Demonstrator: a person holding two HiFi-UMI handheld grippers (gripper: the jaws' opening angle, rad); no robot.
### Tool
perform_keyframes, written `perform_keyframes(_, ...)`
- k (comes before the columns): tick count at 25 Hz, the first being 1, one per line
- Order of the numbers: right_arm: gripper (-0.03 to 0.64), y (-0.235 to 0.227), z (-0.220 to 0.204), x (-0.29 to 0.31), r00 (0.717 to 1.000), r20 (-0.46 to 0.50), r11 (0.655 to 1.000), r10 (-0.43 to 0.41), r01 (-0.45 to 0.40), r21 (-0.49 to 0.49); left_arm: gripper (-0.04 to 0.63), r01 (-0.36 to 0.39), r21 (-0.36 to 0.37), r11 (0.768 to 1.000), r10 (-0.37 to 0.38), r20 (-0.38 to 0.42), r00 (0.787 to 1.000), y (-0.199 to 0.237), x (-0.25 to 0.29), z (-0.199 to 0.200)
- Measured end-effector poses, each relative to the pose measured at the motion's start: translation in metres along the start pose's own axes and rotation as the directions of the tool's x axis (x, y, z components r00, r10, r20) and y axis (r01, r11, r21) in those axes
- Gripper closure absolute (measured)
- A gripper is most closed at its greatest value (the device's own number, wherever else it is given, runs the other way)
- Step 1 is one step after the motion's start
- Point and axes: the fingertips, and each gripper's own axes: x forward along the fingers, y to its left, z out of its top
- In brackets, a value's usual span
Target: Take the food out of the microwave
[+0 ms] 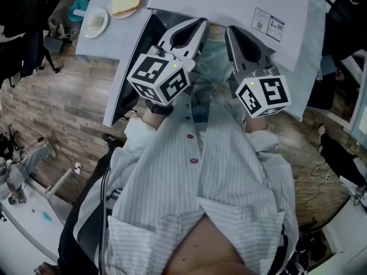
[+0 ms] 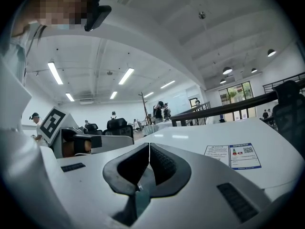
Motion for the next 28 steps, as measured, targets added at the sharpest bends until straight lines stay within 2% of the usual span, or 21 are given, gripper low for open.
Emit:
perform_keyframes(12, 0.584, 0.001, -0.006, -0.009, 0.996, -0.006, 0.995, -0.087, 0.087, 0.037, 0.588, 0.094, -0.007, 0.996, -0.094, -0.056, 0.994, -0.008, 0.006, -0.003)
perform_keyframes(21, 0.584, 0.005, -0.018, -0.010, 0.992, -0.011, 0.990, -0.124, 0.124, 0.069, 0.588, 0.120, -0.033, 0.992, -0.122, -0.082, 0.989, -0.007, 0.002, -0.014)
perform_keyframes(28, 0.584, 0.005, -0.028, -0.013, 0.989, -0.005, 0.984, -0.145, 0.145, 0.102, 0.588, 0.118, -0.092, 0.989, -0.128, -0.102, 0.987, -0.001, -0.003, -0.027)
